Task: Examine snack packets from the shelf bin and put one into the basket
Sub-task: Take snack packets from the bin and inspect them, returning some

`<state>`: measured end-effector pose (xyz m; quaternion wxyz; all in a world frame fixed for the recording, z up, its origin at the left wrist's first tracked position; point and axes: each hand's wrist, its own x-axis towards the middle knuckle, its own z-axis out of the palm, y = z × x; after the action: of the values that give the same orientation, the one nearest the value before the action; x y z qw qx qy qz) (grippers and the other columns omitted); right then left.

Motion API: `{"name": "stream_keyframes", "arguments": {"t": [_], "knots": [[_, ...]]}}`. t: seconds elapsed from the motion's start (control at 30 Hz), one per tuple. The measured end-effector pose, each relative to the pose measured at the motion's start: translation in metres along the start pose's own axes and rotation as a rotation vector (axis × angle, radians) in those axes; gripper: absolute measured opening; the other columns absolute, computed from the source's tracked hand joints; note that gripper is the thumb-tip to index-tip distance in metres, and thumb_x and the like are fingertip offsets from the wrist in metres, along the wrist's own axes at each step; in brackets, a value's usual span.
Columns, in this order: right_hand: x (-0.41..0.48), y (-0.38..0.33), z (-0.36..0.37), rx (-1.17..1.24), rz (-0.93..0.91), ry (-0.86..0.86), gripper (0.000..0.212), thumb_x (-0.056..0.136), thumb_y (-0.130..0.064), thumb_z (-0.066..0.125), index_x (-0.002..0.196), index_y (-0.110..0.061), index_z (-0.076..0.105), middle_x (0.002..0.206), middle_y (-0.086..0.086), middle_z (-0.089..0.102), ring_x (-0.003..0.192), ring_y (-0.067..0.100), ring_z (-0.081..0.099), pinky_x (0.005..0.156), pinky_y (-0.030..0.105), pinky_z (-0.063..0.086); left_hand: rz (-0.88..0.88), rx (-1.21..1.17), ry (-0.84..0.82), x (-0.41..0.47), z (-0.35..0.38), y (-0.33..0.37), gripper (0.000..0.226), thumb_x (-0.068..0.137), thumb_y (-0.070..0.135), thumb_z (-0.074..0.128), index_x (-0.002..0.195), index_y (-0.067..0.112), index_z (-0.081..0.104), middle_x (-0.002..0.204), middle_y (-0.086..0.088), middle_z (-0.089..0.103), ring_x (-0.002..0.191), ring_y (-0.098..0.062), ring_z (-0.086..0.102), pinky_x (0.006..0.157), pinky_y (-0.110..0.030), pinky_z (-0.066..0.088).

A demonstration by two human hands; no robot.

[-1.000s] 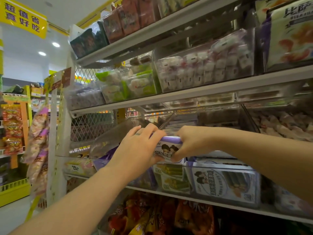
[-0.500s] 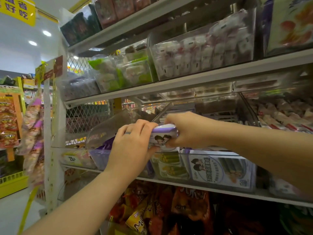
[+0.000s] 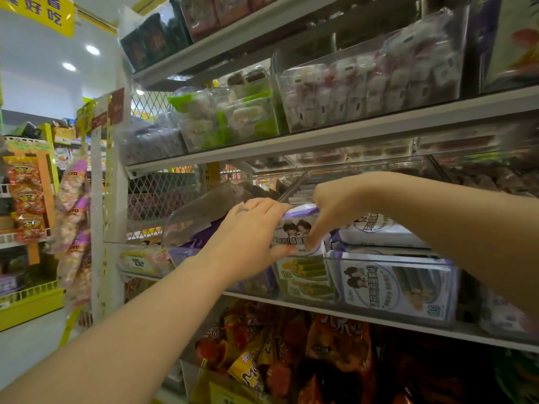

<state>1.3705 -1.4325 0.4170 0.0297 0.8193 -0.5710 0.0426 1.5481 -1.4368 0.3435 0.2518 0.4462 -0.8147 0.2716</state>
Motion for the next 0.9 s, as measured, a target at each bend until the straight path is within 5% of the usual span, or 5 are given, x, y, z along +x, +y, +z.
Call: {"name": "stream_keyframes", "arguments": {"t": [0.17, 0.47, 0.63, 0.73, 0.9], "knots": [[0.006, -0.007, -0.003, 0.078, 0.058, -0.143, 0.037, 0.071, -0.051, 0.077, 0.079, -0.027, 0.049, 0.089, -0.002, 0.054, 0.079, 0.013, 0.060, 0.058, 0.020, 0.046, -0.034, -0.088, -0.032, -0.007, -0.001, -0.002, 0.061, 0.093, 0.054, 0.049, 0.146, 0.032, 0.030, 0.140, 0.011, 0.045, 0.133, -0.013, 0.037, 0.112, -0.040, 0.029], [-0.009, -0.007, 0.013, 0.119, -0.010, -0.052, 0.039, 0.075, -0.054, 0.071, 0.083, -0.017, 0.063, 0.077, 0.000, 0.062, 0.071, 0.015, 0.057, 0.070, 0.031, 0.048, -0.076, -0.195, -0.041, -0.019, -0.003, 0.005, 0.062, 0.092, 0.062, 0.010, 0.150, 0.042, 0.018, 0.154, 0.019, 0.029, 0.145, -0.002, 0.003, 0.122, -0.041, 0.004], [-0.012, -0.002, 0.023, 0.127, -0.026, 0.036, 0.024, 0.075, -0.035, 0.078, 0.080, -0.013, 0.069, 0.070, -0.001, 0.069, 0.063, 0.012, 0.065, 0.054, 0.020, 0.048, -0.048, -0.251, 0.047, -0.023, -0.004, 0.009, 0.061, 0.093, 0.056, 0.009, 0.147, 0.038, 0.030, 0.146, 0.018, 0.040, 0.144, -0.005, 0.013, 0.121, -0.042, 0.012], [-0.020, 0.006, 0.026, 0.119, -0.083, 0.116, 0.023, 0.078, -0.027, 0.073, 0.098, -0.016, 0.074, 0.092, 0.004, 0.073, 0.080, 0.015, 0.069, 0.068, 0.025, 0.055, -0.028, -0.252, 0.151, -0.023, -0.002, 0.009, 0.050, 0.102, 0.047, 0.017, 0.144, 0.032, 0.040, 0.140, 0.012, 0.048, 0.141, -0.012, 0.025, 0.118, -0.043, 0.020], [-0.029, 0.020, 0.024, 0.175, -0.156, 0.204, 0.032, 0.085, -0.014, 0.063, 0.107, -0.034, 0.074, 0.093, -0.008, 0.074, 0.077, 0.007, 0.069, 0.072, 0.023, 0.058, 0.028, -0.231, 0.280, -0.020, 0.004, 0.008, 0.048, 0.100, 0.038, 0.028, 0.134, 0.018, 0.054, 0.128, -0.001, 0.059, 0.128, -0.024, 0.041, 0.110, -0.044, 0.032]]}}
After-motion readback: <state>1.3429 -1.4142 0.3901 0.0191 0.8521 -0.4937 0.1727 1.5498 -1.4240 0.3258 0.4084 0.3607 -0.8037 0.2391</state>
